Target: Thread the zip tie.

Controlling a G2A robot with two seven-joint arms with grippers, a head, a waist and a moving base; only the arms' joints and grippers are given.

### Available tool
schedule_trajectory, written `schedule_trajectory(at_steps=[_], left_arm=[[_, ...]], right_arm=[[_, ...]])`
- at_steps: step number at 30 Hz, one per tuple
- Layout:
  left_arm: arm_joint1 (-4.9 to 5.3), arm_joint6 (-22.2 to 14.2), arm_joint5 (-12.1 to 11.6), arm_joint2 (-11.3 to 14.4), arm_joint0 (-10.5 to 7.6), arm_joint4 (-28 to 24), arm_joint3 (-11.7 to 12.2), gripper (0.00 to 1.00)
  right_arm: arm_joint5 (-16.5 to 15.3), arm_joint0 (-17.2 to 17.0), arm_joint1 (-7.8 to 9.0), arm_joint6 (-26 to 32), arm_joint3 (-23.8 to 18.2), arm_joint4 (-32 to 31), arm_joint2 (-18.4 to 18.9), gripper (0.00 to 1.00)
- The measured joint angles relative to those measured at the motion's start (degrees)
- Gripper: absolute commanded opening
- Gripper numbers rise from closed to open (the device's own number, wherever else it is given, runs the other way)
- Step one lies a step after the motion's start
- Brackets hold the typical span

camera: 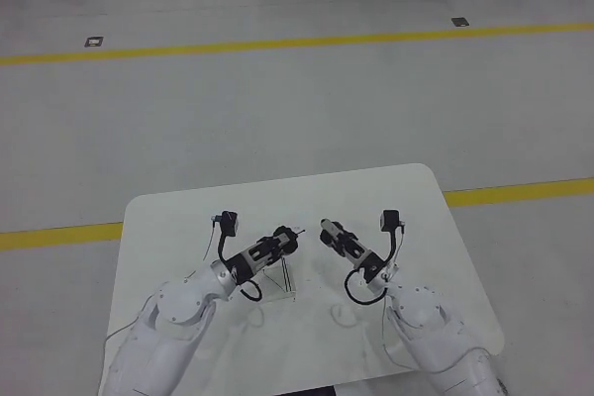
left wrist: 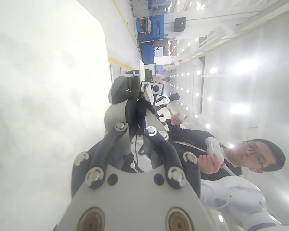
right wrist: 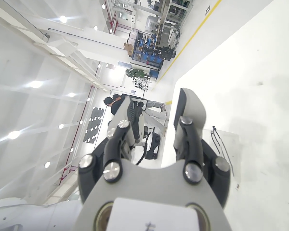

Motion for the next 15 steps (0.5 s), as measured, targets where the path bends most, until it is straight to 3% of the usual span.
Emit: schedule_trajectory(at_steps=[6, 13, 15], left_arm=[[0.49, -0.79, -0.20, -0.10, 0.69, 0.45, -0.74, 0.00], [0.50, -0.71, -0.19, -0.05, 0.62, 0.55, -0.75, 0.00], [0.69, 0.88, -0.71, -0.11, 0.60, 2.42, -0.77, 0.00]], right_arm=[[0.82, -0.42, 0.51, 4.17, 0.61, 3.76, 2.87, 1.00], [0.84, -0.42, 0.50, 4.10, 0.59, 3.70, 2.87, 1.00], [0.84, -0.42, 0.50, 4.10, 0.59, 3.70, 2.87, 1.00]])
